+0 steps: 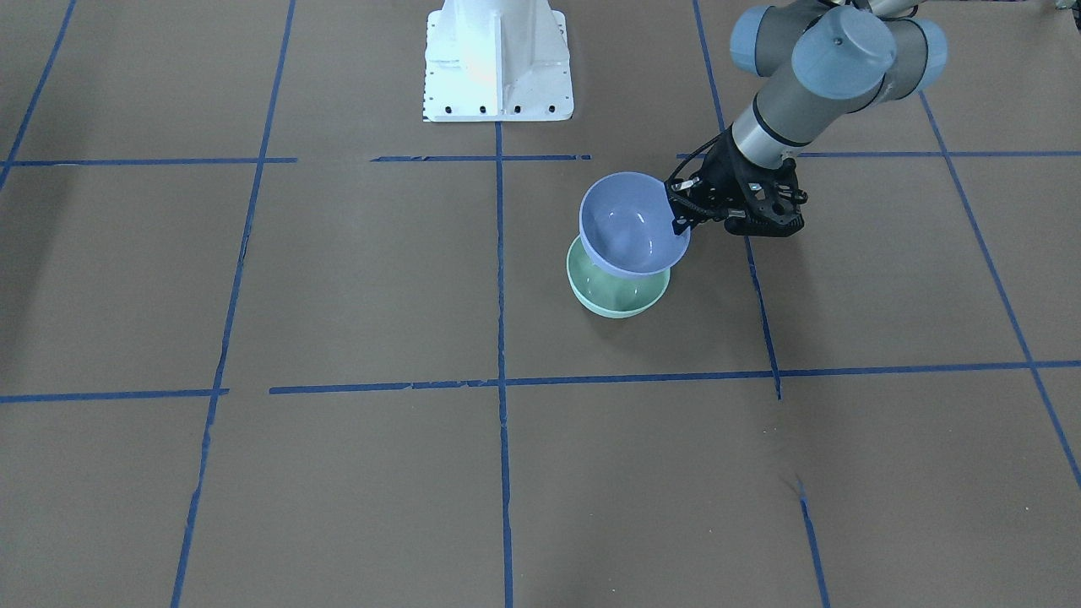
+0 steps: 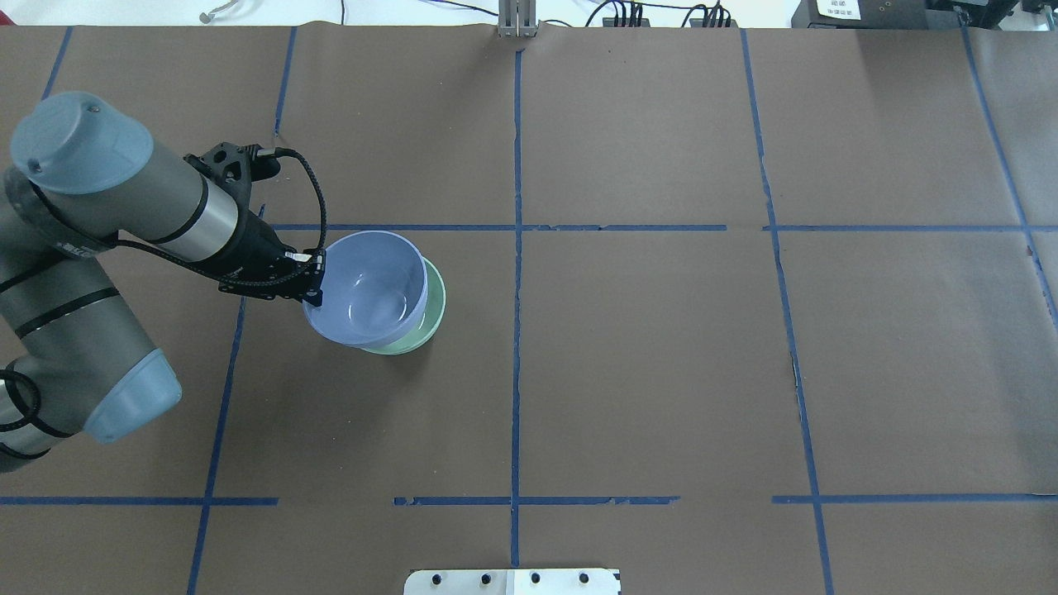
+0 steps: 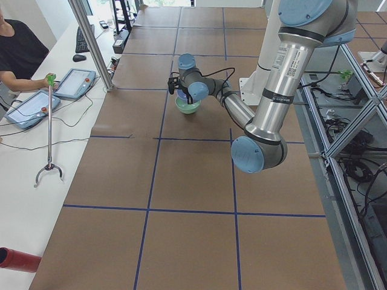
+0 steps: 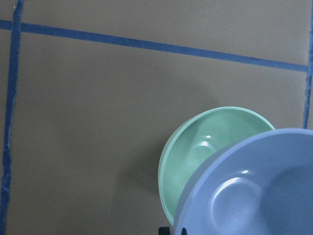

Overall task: Stack blue bowl on green bowl
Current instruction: 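Lower the blue bowl into the green bowl and open the left gripper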

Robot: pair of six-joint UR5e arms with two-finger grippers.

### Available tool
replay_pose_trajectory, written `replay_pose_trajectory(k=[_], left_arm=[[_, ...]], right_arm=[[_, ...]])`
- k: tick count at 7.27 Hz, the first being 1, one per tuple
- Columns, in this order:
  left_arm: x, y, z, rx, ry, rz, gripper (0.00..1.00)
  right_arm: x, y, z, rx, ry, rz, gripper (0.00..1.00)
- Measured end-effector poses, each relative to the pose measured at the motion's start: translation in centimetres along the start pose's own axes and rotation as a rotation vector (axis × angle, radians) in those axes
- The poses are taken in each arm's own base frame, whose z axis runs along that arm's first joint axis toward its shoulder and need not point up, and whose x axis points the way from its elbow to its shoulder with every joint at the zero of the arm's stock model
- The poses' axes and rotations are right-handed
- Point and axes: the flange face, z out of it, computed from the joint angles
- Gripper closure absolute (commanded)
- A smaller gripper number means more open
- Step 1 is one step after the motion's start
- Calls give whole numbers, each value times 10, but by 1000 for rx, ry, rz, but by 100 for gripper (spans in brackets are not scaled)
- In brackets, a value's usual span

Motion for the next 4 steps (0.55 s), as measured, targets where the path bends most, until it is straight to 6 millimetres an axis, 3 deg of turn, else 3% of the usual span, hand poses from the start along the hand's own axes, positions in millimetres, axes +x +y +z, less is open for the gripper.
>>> replay_pose_trajectory(k=[4], left_arm=[[-2,-9,17,10,9,12,100]], right_arm=[[0,0,0,0,0,0,0]])
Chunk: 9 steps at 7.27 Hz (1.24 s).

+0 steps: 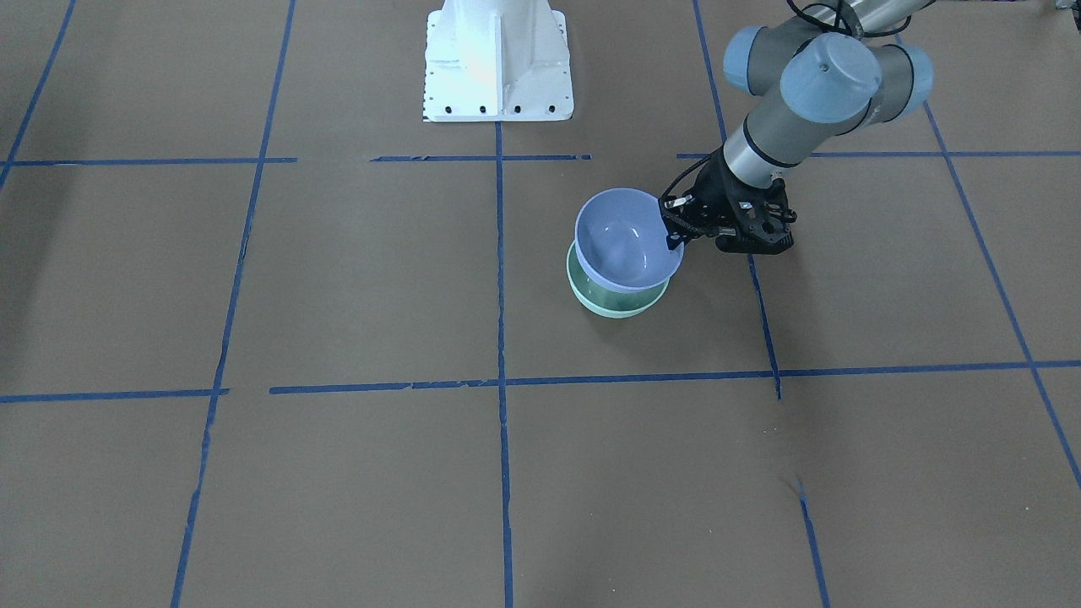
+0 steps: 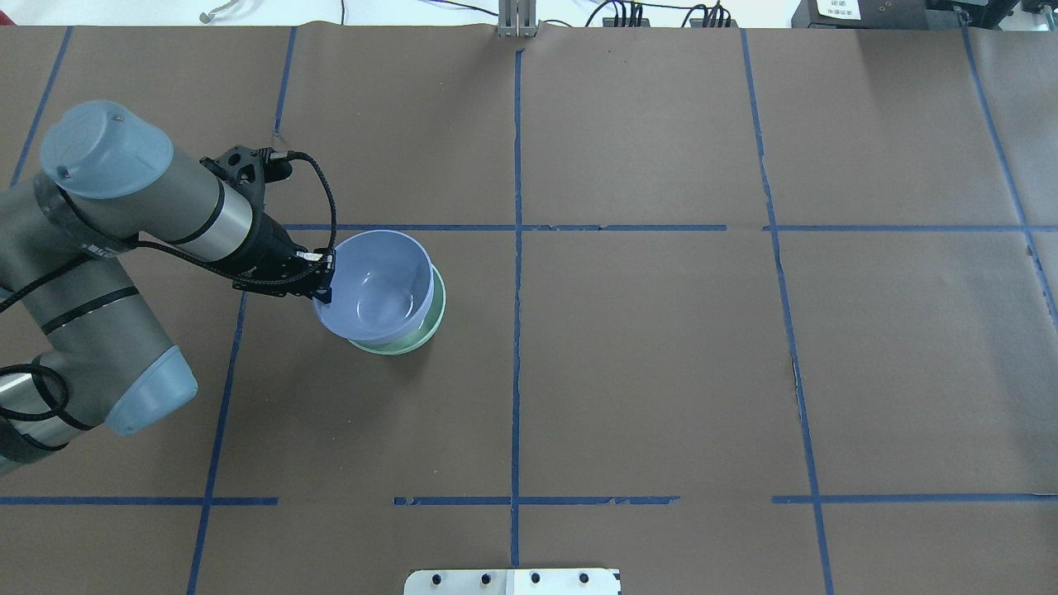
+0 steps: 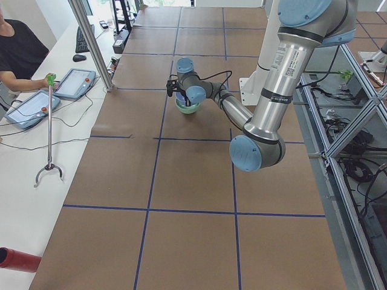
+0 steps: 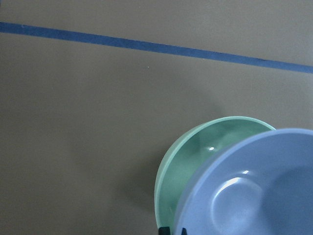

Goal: Stack blue bowl on green bowl

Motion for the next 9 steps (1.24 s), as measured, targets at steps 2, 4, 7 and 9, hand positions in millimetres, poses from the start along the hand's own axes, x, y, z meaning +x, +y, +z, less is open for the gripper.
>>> replay_pose_trajectory(k=[2,4,7,9], left_arm=[[-1,-1,3,-2,-3,1,100],[0,-2,4,-2,-1,5,0],[2,2,12,-1,27,36,0],[2,4,4,14,45,54,0]], right_arm=[[0,0,0,0,0,0,0],[0,0,0,0,0,0,0],[0,0,0,0,0,0,0],[0,0,0,0,0,0,0]])
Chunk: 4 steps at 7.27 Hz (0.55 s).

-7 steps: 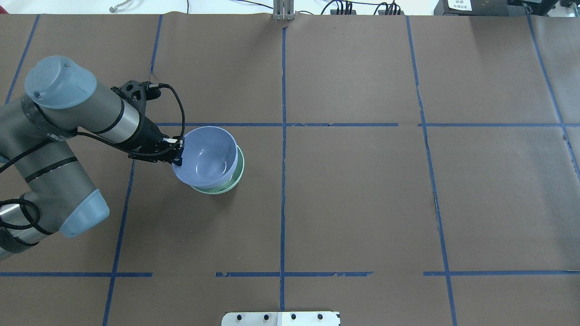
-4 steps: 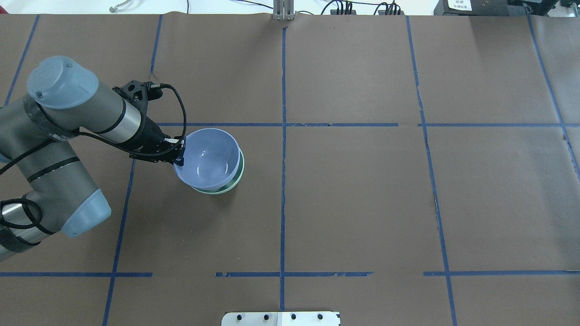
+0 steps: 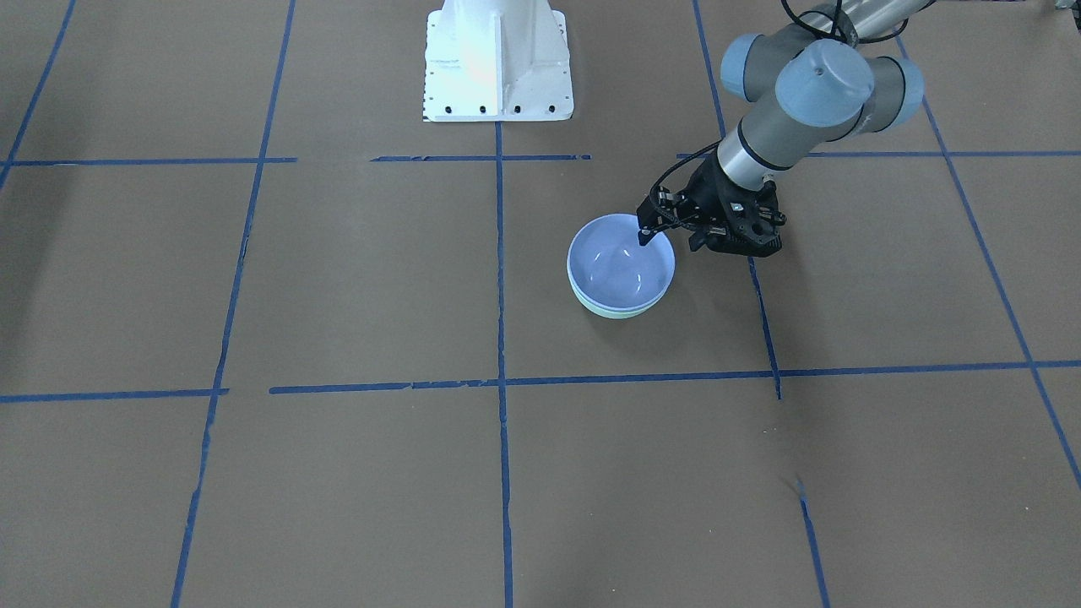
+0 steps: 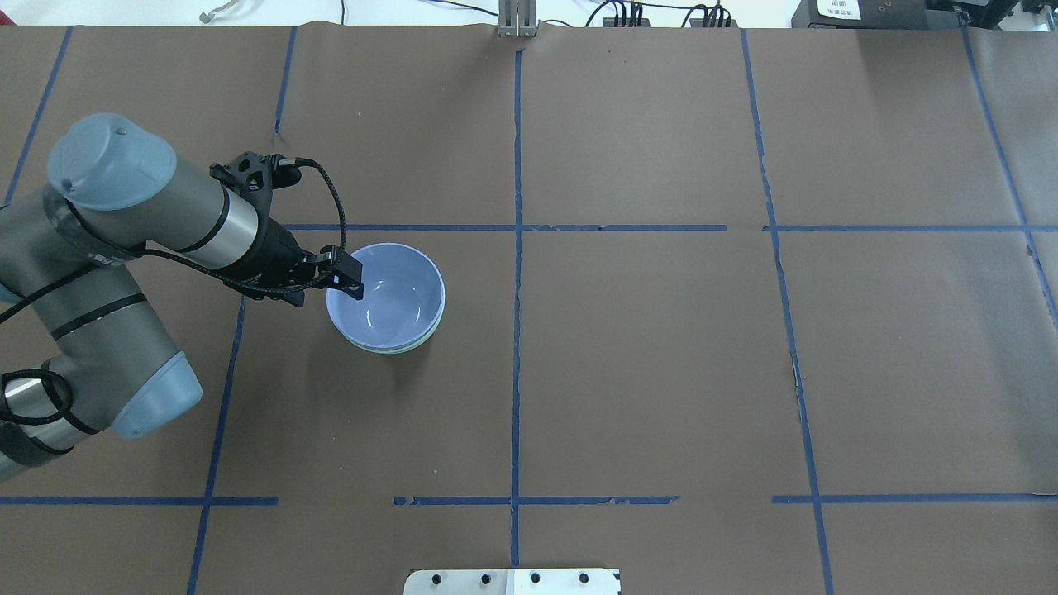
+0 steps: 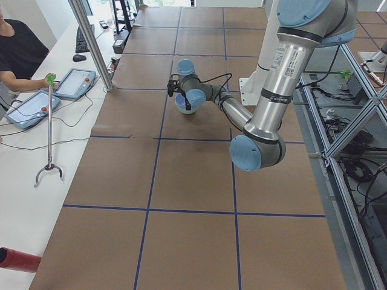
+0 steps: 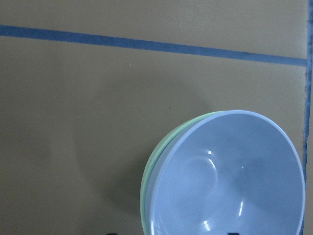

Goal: Stack blue bowl on green bowl

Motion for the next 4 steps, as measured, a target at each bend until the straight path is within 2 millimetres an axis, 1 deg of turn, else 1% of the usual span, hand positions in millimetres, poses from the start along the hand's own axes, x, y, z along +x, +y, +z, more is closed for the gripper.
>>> replay_pose_trajectory(k=[1,2,3,4], left_arm=[[-2,-4,-9,15,4,31,0],[-10,-18,-26,48,-1,96,0],[-27,-36,-51,91,-20,166,0],[-52,-53,-76,125,-59,225,0]], right_arm=[[0,0,0,0,0,0,0],[0,0,0,0,0,1,0],[0,0,0,0,0,0,0],[0,0,0,0,0,0,0]])
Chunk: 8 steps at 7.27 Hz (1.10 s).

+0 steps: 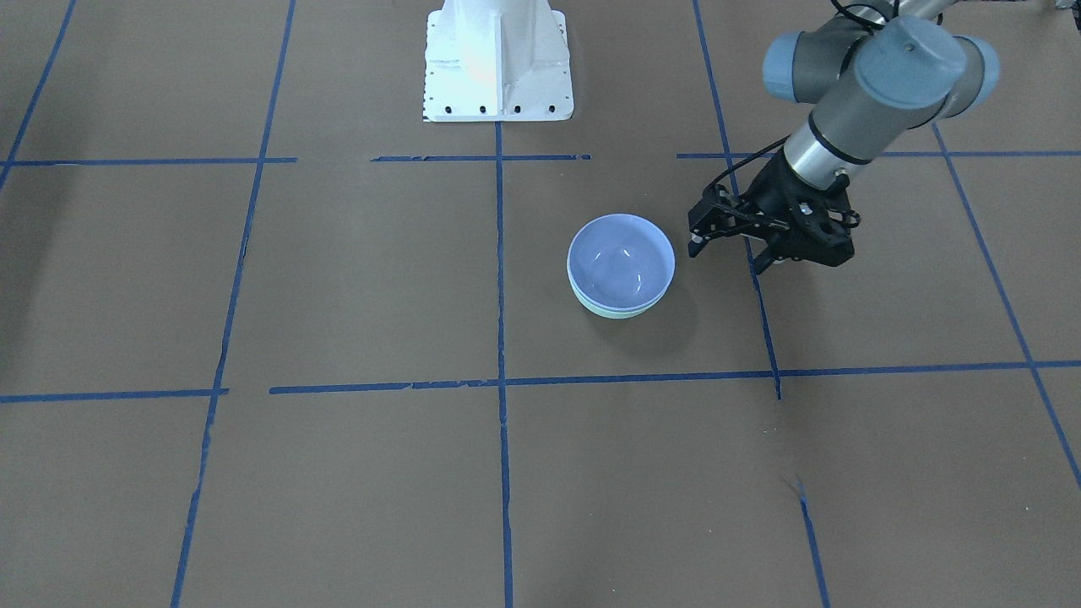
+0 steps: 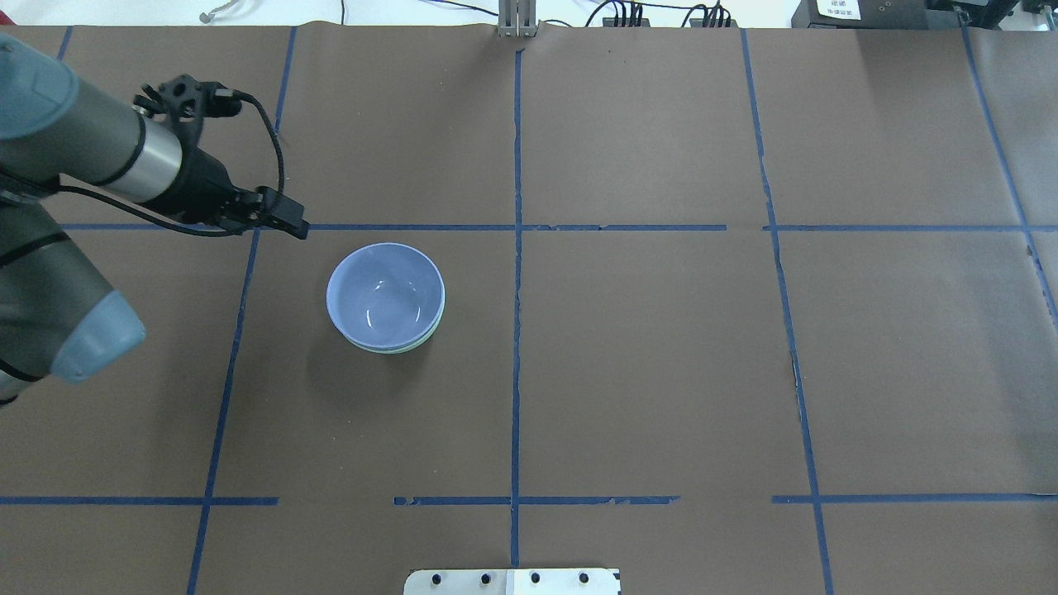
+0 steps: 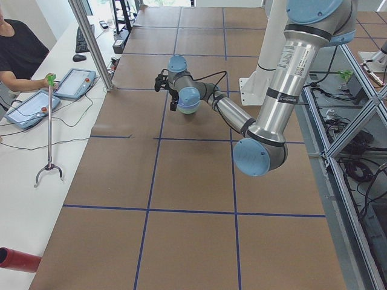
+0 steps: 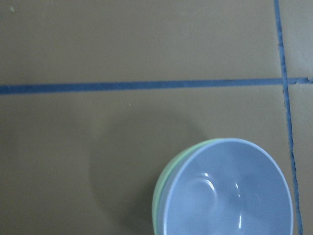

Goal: Stack blue bowl on green bowl

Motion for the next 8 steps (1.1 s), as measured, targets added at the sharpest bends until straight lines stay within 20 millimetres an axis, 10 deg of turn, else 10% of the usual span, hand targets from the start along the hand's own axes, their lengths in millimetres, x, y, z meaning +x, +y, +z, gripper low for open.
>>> replay_pose_trajectory(k=[4,8], left_arm=[[-176,-20,-94,-15,-234,171,0],[-384,51,-150,-115,-257,57,0]], right_arm=[[0,0,0,0,0,0,0],[0,0,0,0,0,0,0]])
